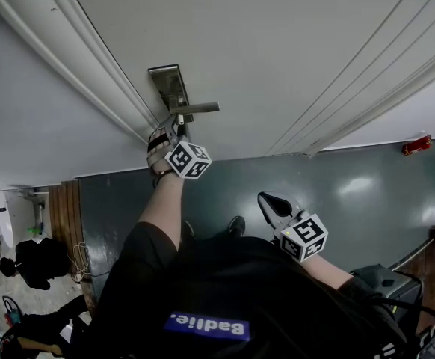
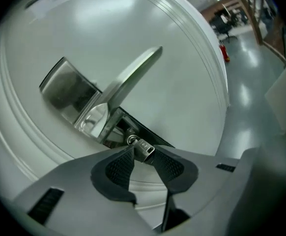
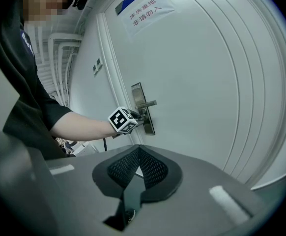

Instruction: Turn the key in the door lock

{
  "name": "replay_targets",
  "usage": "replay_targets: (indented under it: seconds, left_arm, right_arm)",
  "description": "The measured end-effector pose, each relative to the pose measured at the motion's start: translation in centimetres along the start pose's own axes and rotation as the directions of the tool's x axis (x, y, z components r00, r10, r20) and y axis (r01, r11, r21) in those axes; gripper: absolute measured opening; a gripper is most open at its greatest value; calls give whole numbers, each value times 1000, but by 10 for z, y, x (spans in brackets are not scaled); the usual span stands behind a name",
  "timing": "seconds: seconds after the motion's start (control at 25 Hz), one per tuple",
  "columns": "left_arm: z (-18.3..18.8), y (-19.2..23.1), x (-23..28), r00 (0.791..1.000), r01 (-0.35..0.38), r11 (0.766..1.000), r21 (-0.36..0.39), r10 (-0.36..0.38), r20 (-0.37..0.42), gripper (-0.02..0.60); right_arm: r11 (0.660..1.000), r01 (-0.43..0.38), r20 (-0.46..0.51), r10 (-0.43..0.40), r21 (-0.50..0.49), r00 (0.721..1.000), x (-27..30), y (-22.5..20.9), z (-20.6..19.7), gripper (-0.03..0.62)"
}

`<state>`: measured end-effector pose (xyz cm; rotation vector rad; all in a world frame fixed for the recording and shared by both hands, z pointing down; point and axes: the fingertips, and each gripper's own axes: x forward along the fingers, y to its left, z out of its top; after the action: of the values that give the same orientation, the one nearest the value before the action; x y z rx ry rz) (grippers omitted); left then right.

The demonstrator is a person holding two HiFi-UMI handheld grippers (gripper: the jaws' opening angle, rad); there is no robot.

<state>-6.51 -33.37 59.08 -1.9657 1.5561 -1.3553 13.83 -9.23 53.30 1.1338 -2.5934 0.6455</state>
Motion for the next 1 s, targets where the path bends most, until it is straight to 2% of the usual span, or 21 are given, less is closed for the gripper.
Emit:
replay_targets:
  seconds: [0.08, 0.12, 0.2, 0.32, 0.4, 0.52, 0.6, 0.72, 0.84, 0.92, 1.0]
  left_arm:
    - [0, 0, 2, 1000, -1, 996, 89, 2, -13, 121]
    - [-1, -1, 2, 1000, 4, 994, 111, -2, -16, 121]
    - [-1, 0, 1, 1000, 18, 996, 92, -16, -16, 120]
    - [-1, 2, -1, 999, 45, 996, -77, -46, -1, 121]
    - [-1, 3, -1, 998, 59, 977, -205, -59, 6, 119]
    - [-1, 5, -2, 998, 65, 940, -334, -64, 15, 112]
    - [-1, 6, -3, 997, 76, 901, -427, -70, 30, 110]
    - [-2, 8, -4, 995, 97, 822, -561, -76, 60, 107]
    - [-3, 9, -3, 993, 116, 745, -657, -90, 74, 104]
    - [-5, 7, -3, 991, 134, 685, -716, -108, 81, 104]
    - [-5, 6, -3, 987, 158, 607, -779, -127, 101, 104]
  right_arm:
    - [1000, -3, -5, 3, -6, 1000, 1, -1, -1, 2]
    - [1000, -8, -2, 8, -6, 1000, 1, 0, -1, 2]
    - [1000, -14, 1, 14, -5, 1000, 0, -1, -1, 2]
    - [1000, -7, 5, 7, 0, 1000, -4, -7, -2, 2]
    - [1000, 0, 8, 0, 10, 1000, -7, -11, -1, 2]
    - [1000, 3, 12, -3, 19, 1000, -10, -16, 0, 2]
    - [1000, 0, 17, -1, 24, 1000, -13, -19, -1, 2]
    - [1000, -7, 22, 6, 23, 1000, -16, -23, -1, 2]
    - [999, -12, 26, 11, 39, 1000, -17, -28, -2, 2]
    - [999, -21, 28, 20, 49, 999, -17, -29, -3, 2]
    - [998, -29, 32, 27, 54, 999, -17, -30, -3, 2]
